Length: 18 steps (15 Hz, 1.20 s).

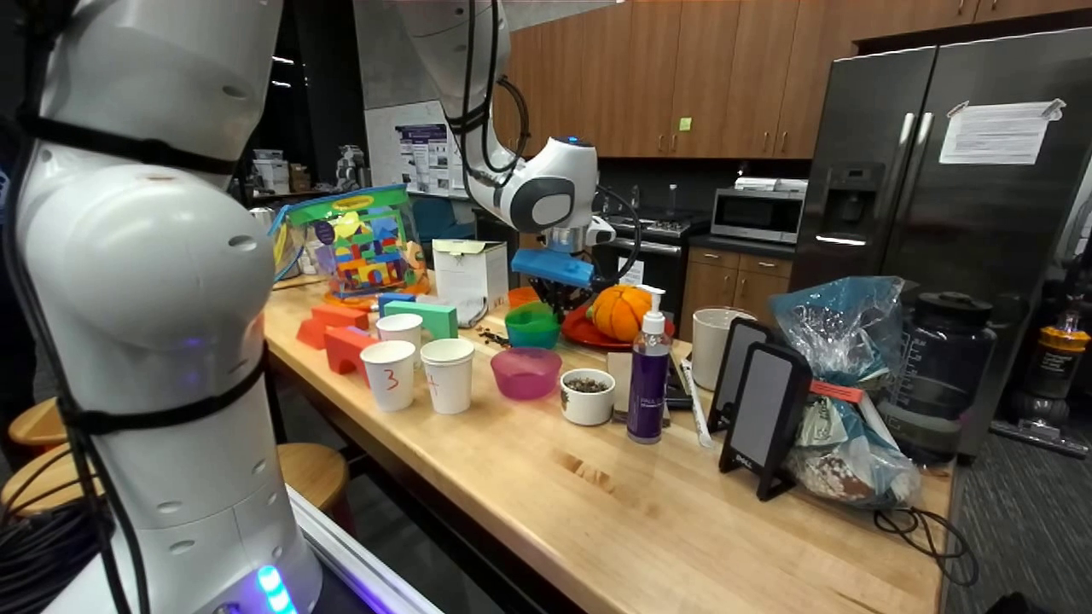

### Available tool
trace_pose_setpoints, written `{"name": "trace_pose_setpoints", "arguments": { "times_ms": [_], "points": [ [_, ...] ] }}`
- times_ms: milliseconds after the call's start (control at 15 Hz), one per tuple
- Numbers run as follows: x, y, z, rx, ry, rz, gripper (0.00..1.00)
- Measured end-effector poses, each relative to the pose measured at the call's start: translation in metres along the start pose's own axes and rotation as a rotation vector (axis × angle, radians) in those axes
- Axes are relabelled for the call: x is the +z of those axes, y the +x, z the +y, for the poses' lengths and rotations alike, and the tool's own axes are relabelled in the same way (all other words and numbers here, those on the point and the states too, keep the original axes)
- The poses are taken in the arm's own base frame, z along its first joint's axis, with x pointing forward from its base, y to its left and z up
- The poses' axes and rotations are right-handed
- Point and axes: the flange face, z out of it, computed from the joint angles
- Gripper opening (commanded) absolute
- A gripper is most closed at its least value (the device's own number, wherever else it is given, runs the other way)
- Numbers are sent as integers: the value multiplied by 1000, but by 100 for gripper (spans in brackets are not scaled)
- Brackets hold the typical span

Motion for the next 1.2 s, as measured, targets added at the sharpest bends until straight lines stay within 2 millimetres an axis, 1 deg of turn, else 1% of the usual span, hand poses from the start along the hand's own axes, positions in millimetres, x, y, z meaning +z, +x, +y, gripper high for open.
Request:
{"name": "trace_pose_setpoints", "arguments": {
  "times_ms": [600,933,1067,1200],
  "points": [
    [-7,11,-8,-36,-27,8,100],
    [-18,12,-17,-82,-57,6,100],
    [-23,7,-22,-105,-56,-10,100],
    [-28,-2,-30,-136,-49,-40,100]
  ]
}}
